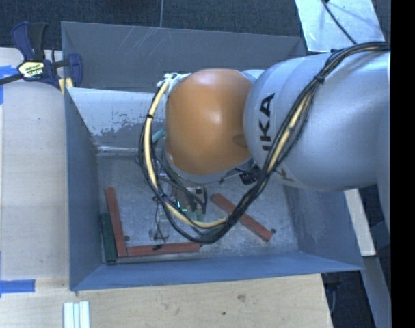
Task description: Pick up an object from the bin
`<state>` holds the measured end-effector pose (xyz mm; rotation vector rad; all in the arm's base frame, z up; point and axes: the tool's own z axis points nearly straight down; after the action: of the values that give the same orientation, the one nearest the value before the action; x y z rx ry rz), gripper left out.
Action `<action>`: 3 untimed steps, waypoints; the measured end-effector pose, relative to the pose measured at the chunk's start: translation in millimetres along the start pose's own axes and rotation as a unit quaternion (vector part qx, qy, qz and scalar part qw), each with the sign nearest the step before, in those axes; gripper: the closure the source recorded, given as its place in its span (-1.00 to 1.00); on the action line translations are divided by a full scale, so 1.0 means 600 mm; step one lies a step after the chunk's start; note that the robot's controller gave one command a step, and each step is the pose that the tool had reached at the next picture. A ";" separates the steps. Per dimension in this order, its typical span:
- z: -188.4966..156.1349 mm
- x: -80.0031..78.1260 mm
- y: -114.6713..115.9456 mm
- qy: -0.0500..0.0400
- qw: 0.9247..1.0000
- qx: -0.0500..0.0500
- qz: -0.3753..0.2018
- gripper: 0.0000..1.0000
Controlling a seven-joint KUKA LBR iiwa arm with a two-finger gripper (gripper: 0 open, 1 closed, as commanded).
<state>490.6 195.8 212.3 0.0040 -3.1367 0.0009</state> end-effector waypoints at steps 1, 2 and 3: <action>0.079 0.004 -0.132 -0.001 0.993 0.001 -0.116 -1.00; 0.235 -0.009 -0.169 -0.003 0.994 0.000 -0.107 -1.00; 0.230 -0.009 -0.167 -0.003 0.994 -0.001 -0.108 1.00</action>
Offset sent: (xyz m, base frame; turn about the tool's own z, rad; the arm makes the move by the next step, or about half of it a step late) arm -0.0030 -0.0765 -0.0460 -0.2377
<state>495.4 95.5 74.5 0.3428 -3.1247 -0.0029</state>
